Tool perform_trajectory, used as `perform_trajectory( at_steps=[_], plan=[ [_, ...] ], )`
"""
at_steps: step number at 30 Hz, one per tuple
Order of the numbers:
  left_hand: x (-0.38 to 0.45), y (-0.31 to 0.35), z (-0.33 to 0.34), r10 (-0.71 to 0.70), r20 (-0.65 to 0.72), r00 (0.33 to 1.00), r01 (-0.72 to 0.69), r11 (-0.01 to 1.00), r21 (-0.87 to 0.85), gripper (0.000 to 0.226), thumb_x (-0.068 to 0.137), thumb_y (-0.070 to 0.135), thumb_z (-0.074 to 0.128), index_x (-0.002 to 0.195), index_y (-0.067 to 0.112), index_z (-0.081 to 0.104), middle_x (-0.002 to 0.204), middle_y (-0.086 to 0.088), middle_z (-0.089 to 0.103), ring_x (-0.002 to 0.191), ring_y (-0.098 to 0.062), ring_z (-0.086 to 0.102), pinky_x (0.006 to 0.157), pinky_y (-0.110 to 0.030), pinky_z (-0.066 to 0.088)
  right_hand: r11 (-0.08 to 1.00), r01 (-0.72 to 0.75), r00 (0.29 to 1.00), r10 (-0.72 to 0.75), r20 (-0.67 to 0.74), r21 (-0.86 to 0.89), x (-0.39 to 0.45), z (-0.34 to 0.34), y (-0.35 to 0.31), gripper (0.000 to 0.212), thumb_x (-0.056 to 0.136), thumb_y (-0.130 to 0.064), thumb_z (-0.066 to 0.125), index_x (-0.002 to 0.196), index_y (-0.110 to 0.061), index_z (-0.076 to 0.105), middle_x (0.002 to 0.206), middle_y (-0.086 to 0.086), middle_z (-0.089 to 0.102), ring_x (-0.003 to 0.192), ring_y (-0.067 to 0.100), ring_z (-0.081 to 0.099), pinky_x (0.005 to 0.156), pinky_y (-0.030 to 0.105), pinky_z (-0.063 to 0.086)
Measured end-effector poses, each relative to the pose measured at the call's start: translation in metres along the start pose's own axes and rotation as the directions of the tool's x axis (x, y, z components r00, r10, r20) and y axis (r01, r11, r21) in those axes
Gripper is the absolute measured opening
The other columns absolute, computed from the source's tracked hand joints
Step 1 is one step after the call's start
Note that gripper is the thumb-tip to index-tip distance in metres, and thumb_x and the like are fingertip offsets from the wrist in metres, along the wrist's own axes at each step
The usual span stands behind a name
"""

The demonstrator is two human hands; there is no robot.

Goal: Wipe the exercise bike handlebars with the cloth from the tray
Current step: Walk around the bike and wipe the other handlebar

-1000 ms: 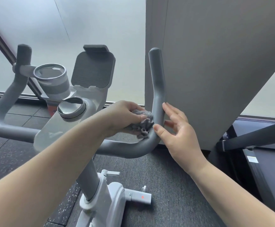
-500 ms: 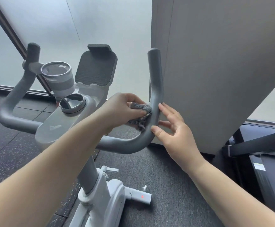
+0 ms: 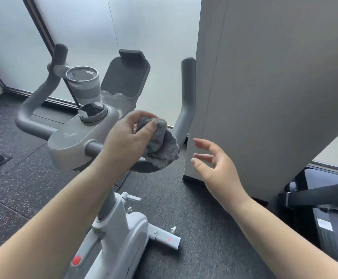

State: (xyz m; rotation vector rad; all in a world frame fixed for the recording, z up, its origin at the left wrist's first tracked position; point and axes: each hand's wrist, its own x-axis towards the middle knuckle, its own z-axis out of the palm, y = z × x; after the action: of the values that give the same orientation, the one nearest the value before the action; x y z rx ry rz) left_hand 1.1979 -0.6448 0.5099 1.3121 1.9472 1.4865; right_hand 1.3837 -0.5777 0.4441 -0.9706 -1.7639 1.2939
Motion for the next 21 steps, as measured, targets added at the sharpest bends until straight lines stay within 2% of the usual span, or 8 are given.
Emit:
perform_trajectory(
  at_steps=[3, 4, 8, 12, 14, 16, 19, 21],
  plan=[
    [-0.013, 0.002, 0.002, 0.019, -0.086, 0.996, -0.018, 1.000, 0.014, 0.019, 0.082, 0.046, 0.067, 0.089, 0.028, 0.064, 0.053, 0.021, 0.057, 0.051, 0.004, 0.053, 0.054, -0.012, 0.043, 1.000, -0.011, 1.000, 0.011, 0.007, 0.002, -0.006, -0.003, 0.007, 0.038, 0.090, -0.011, 0.060, 0.121, -0.032, 0.057, 0.127, -0.008, 0.056, 0.106, 0.003, 0.060, 0.069, -0.001, 0.041],
    [-0.018, 0.004, 0.002, 0.011, -0.086, 0.996, -0.010, 1.000, 0.004, 0.025, 0.077, 0.047, 0.069, 0.090, 0.026, 0.063, 0.053, 0.021, 0.057, 0.049, 0.006, 0.051, 0.051, -0.008, 0.039, 1.000, -0.015, 1.000, 0.015, 0.005, 0.005, -0.008, -0.004, 0.008, 0.038, 0.090, -0.010, 0.060, 0.121, -0.031, 0.057, 0.127, -0.008, 0.056, 0.106, 0.004, 0.060, 0.069, 0.000, 0.041],
    [-0.032, 0.009, 0.001, -0.023, -0.044, 0.999, 0.020, 0.998, -0.061, 0.024, 0.073, 0.031, 0.079, 0.088, 0.027, 0.061, 0.076, 0.009, 0.064, 0.057, 0.007, 0.058, 0.047, -0.012, 0.045, 0.999, -0.030, 1.000, 0.030, -0.006, -0.012, -0.023, -0.005, 0.012, 0.037, 0.089, -0.009, 0.060, 0.122, -0.027, 0.058, 0.125, -0.006, 0.058, 0.103, 0.005, 0.061, 0.072, 0.000, 0.042],
    [-0.047, 0.008, -0.003, 0.010, -0.011, 1.000, -0.012, 0.993, -0.114, 0.020, 0.074, 0.029, 0.078, 0.088, 0.031, 0.063, 0.084, 0.004, 0.069, 0.070, -0.007, 0.063, 0.063, -0.029, 0.054, 0.998, -0.055, 0.997, 0.055, -0.058, 0.000, -0.043, -0.003, 0.008, 0.034, 0.090, -0.009, 0.059, 0.120, -0.025, 0.059, 0.122, -0.005, 0.060, 0.098, 0.008, 0.063, 0.079, 0.013, 0.051],
    [-0.062, 0.006, -0.003, 0.037, 0.011, 0.999, -0.035, 0.988, -0.152, 0.021, 0.077, 0.024, 0.077, 0.091, 0.031, 0.063, 0.085, 0.005, 0.070, 0.072, -0.009, 0.064, 0.067, -0.027, 0.054, 0.994, -0.100, 0.992, 0.104, -0.077, 0.049, -0.057, 0.001, 0.005, 0.030, 0.092, -0.011, 0.058, 0.120, -0.022, 0.059, 0.120, -0.003, 0.061, 0.096, 0.015, 0.064, 0.084, 0.031, 0.056],
    [-0.084, 0.001, 0.000, 0.053, 0.064, 0.997, -0.043, 0.988, -0.151, 0.022, 0.076, 0.023, 0.077, 0.093, 0.031, 0.064, 0.088, 0.004, 0.070, 0.077, -0.011, 0.067, 0.069, -0.025, 0.055, 0.971, -0.168, 0.983, 0.177, -0.039, 0.167, -0.074, 0.009, 0.001, 0.027, 0.096, -0.017, 0.053, 0.122, -0.019, 0.058, 0.121, 0.004, 0.062, 0.100, 0.021, 0.065, 0.086, 0.039, 0.055],
    [-0.120, -0.017, 0.011, 0.073, 0.159, 0.985, -0.064, 0.996, -0.057, 0.029, 0.071, 0.031, 0.074, 0.098, 0.037, 0.064, 0.100, 0.005, 0.067, 0.092, -0.014, 0.065, 0.084, -0.036, 0.055, 0.889, -0.260, 0.965, 0.254, 0.067, 0.378, -0.104, 0.025, -0.001, 0.027, 0.101, -0.028, 0.041, 0.122, -0.021, 0.057, 0.119, 0.009, 0.065, 0.099, 0.022, 0.065, 0.082, 0.041, 0.055],
    [-0.145, -0.029, 0.017, 0.077, 0.215, 0.974, -0.079, 0.997, 0.003, 0.038, 0.073, 0.022, 0.075, 0.107, 0.036, 0.064, 0.109, 0.005, 0.059, 0.099, -0.004, 0.058, 0.096, -0.023, 0.046, 0.839, -0.277, 0.960, 0.266, 0.092, 0.469, -0.125, 0.037, 0.002, 0.030, 0.101, -0.035, 0.038, 0.120, -0.024, 0.059, 0.113, 0.009, 0.069, 0.096, 0.023, 0.067, 0.074, 0.037, 0.056]
  ],
)
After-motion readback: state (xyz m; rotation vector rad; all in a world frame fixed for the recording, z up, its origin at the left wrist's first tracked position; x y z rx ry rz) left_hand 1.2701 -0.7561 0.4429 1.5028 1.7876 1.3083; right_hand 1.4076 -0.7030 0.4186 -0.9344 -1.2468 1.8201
